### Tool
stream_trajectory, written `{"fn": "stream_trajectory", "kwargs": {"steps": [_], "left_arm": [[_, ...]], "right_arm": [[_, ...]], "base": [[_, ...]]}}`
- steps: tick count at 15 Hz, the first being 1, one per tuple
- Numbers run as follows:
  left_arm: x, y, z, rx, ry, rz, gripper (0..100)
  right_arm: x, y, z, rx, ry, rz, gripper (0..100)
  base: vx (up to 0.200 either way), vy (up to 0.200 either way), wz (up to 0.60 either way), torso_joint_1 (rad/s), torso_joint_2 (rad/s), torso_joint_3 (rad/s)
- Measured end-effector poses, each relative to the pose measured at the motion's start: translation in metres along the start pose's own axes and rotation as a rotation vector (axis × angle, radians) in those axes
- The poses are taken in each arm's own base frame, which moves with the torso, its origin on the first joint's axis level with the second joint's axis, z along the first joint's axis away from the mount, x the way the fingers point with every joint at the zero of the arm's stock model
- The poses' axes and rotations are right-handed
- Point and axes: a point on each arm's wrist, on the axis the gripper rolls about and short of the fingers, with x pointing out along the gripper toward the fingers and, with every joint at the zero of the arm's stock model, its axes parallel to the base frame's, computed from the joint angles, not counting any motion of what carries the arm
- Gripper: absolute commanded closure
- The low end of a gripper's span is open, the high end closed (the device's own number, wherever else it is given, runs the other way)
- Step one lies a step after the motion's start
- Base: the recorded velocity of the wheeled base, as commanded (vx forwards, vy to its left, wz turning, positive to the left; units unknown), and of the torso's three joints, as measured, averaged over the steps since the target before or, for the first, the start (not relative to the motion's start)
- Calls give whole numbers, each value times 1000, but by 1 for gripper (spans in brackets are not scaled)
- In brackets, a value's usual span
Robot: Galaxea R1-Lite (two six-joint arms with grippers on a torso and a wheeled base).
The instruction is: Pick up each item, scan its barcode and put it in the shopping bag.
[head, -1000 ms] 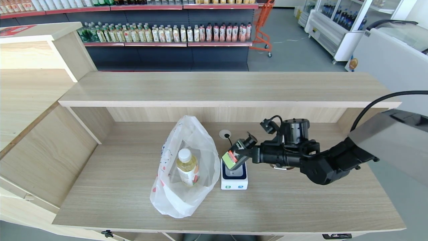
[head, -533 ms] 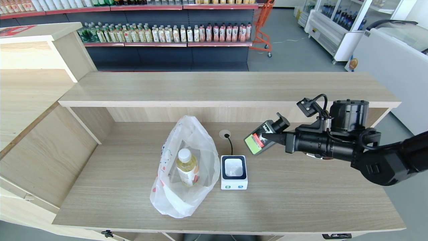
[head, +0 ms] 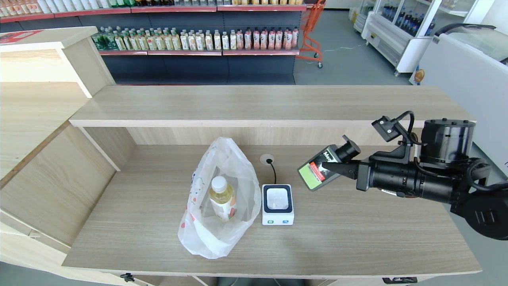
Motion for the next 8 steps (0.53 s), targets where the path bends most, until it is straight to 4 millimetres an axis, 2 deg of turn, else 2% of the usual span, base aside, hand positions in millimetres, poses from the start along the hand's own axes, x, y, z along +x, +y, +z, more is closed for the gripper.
{"fn": "stream_trajectory", "kwargs": {"steps": [4, 8], "left_arm": [[0, 0, 0, -2, 1, -1, 0], [0, 0, 0, -2, 0, 0, 0]], "right_arm": [[2, -2, -1, 1, 5, -6, 100], [22, -14, -12, -71, 40, -17, 100]], "base": [[0, 200, 0, 5, 6, -1], [0, 0, 0, 0, 0, 0]]}}
